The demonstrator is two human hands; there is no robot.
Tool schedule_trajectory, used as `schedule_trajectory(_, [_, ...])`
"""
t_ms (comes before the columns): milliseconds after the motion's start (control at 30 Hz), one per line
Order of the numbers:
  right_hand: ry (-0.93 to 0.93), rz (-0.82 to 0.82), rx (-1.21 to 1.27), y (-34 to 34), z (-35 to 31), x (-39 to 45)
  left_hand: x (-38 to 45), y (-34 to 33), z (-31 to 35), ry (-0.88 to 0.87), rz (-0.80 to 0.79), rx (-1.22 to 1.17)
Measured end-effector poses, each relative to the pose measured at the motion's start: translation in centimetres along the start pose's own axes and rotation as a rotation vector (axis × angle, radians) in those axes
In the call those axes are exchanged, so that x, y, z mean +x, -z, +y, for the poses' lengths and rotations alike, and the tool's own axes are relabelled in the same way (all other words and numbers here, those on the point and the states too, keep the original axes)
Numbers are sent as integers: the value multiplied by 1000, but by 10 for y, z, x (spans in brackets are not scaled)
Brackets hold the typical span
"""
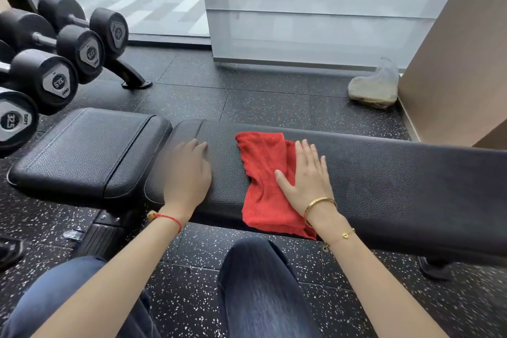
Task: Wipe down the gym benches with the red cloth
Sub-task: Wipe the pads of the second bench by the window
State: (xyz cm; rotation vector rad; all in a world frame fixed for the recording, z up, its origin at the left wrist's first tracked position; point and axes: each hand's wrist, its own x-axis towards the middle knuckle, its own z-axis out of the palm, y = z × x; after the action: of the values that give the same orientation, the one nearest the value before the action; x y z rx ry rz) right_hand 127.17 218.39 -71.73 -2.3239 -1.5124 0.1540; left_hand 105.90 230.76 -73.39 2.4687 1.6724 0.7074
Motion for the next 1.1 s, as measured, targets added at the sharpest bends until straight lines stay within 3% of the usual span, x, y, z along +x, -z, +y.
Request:
schedule_trajectory(167, [-91, -39, 10, -4, 1, -9, -4, 2, -2, -87, 38, 11])
schedule_trajectory(567, [41, 126, 291, -1, -27, -4, -30, 34, 8, -159, -3, -77])
schedule_trajectory(733, [111, 152, 514, 5, -53, -6, -40, 53, 4, -200, -42, -94])
schedule_trajectory(1100, [92, 27, 739, -19, -118, -1, -44, 74, -51, 6, -48, -214])
